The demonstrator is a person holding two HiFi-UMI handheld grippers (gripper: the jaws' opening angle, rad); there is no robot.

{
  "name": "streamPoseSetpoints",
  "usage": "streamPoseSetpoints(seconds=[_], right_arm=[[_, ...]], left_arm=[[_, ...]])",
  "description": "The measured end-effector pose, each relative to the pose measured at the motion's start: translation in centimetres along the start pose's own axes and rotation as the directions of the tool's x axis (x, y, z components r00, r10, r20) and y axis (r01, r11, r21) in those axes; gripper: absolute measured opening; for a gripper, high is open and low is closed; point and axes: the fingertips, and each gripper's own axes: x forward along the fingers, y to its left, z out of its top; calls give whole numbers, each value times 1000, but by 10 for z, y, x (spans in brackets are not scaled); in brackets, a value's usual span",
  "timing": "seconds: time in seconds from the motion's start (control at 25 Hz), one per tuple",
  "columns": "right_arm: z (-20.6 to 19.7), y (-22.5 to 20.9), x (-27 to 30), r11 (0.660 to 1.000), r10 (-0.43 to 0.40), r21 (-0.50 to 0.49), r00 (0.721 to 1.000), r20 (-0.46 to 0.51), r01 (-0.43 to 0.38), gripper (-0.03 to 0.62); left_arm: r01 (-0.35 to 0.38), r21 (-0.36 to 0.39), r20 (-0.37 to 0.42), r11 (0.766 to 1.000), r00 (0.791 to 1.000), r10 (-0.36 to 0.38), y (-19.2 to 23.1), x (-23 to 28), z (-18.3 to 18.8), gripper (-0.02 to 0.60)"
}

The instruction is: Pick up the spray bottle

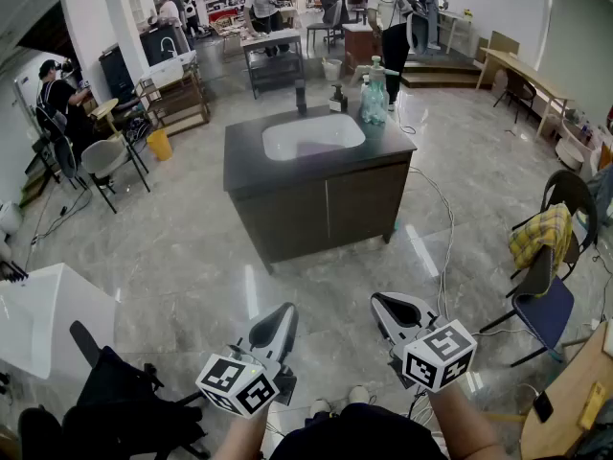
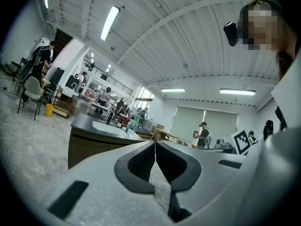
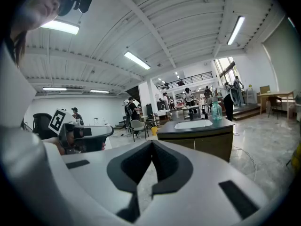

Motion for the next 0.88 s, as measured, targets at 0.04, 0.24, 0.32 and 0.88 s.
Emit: streamPoseSetpoints(seconds=[0.04,0.24,0.32,0.88], right_arm=[[0,0,0,1000,1,2,1000,-3,-1,6],[1,-5,3,1000,4,7,1000,-4,-4,6],[1,-12,6,1000,0,20,1000,1,0,6],[2,-95,15,1000,-18,-2,1000,-3,18,8]], left_arm=[[-3,-5,-3,1000,1000,3,0,0,0,8],[-15,-24,-16,1000,1000,14,2,6,-4,8],[-18,-23,-20,1000,1000,18,3,11,-5,7],[-6,-32,-22,999,1000,5,-2,85,-13,6]])
